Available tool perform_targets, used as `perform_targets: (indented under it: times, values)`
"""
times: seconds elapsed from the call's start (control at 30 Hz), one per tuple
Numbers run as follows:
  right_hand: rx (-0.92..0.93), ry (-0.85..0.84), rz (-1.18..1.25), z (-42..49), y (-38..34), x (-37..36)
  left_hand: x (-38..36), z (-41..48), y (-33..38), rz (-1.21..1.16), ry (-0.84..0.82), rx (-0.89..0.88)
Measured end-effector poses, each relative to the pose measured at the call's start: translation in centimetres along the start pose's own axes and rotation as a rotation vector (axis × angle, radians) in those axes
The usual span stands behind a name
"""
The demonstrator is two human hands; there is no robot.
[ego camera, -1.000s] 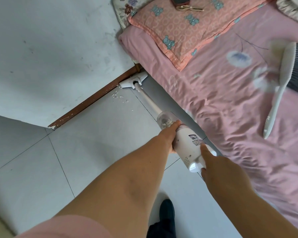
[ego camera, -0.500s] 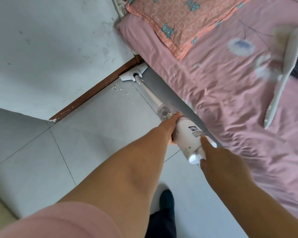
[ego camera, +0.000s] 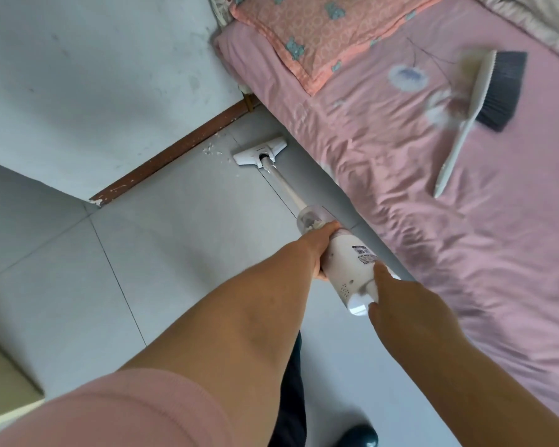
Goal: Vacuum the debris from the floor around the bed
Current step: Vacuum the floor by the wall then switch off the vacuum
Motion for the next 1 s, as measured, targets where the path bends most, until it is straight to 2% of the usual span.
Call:
perform_targets:
  times: [0.47,1.0]
  values:
    - [0.077,-0.031,-0.113,-11.0,4.6,1.4,-5.7,-6.4,-10.4,-0.097,-0.042,0.023]
    - [0.106,-0.063,-0.052,-5.0,-2.0,1.3,1.9,-3.7,-5.8,-0.145,0.002,0.022]
Point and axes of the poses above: each hand's wrist, its own z-axis towards the middle knuckle, its own x-axis out of the back of the hand, y = z × x, the point moved 4 cm from there along z, towards the middle knuckle, and after that the axes turned 8 degrees about z, right-handed, at the moved point
